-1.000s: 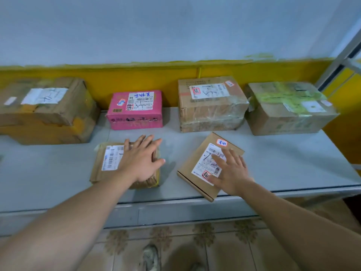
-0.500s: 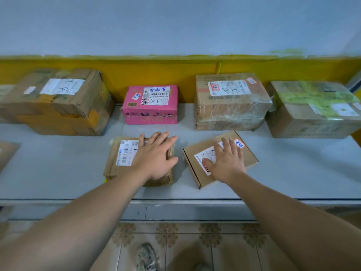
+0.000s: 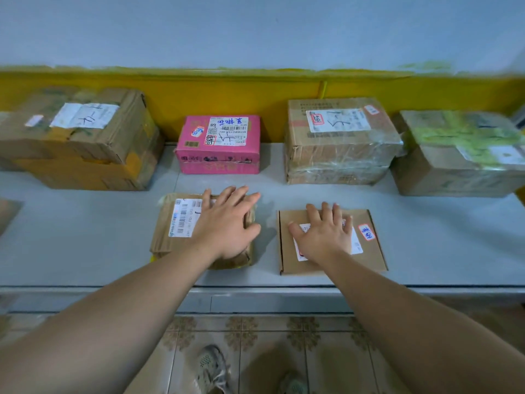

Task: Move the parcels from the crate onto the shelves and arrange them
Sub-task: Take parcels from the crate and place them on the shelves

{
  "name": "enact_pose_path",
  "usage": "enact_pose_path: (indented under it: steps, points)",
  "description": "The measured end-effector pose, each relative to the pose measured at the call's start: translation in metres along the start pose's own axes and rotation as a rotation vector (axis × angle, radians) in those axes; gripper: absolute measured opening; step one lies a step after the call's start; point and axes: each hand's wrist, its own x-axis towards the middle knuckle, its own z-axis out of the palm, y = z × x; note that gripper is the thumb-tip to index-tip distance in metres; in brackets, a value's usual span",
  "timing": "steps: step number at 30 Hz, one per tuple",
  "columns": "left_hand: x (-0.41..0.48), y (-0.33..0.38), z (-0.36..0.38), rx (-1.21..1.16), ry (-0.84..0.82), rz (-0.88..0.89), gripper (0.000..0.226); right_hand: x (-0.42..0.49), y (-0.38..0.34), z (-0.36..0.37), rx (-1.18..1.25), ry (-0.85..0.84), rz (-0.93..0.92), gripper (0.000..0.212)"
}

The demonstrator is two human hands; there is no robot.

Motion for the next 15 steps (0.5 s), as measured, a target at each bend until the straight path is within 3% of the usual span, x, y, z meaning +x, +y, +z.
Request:
enact_pose_path:
  steps: [15]
  points:
    - [-0.008,0.006,-0.008,0.049,-0.044,-0.054,0.066,-0.026,0.014,0.003,-0.029,-0.026,-0.043,0.076]
